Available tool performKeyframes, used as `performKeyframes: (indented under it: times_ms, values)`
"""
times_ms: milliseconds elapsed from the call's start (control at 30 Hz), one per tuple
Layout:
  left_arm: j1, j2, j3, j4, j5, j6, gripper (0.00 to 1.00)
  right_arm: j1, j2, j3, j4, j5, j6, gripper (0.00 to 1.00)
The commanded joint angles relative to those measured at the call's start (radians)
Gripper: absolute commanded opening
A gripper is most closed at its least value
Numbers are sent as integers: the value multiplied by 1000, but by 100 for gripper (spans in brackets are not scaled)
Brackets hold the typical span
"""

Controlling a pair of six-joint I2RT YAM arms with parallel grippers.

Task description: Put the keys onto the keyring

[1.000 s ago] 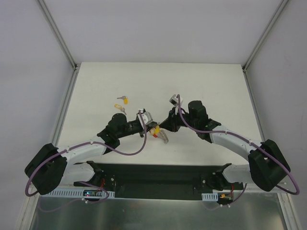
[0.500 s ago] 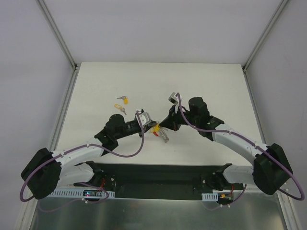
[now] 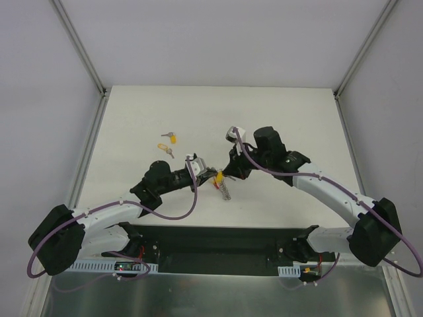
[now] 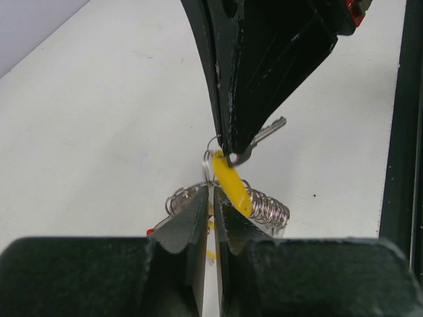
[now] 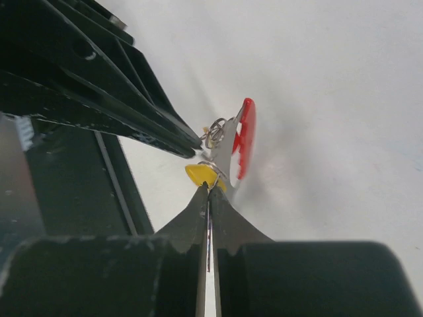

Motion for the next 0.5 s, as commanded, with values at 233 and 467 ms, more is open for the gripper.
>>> performKeyframes:
  times_ms: [233,467]
  values:
    - [2,-38,-36,21,10,-34,41,70,59,162,-277,192,-236,1]
    - [4,-32,-4,-20,22,24,56,77,69,201,-315,190,-295,1]
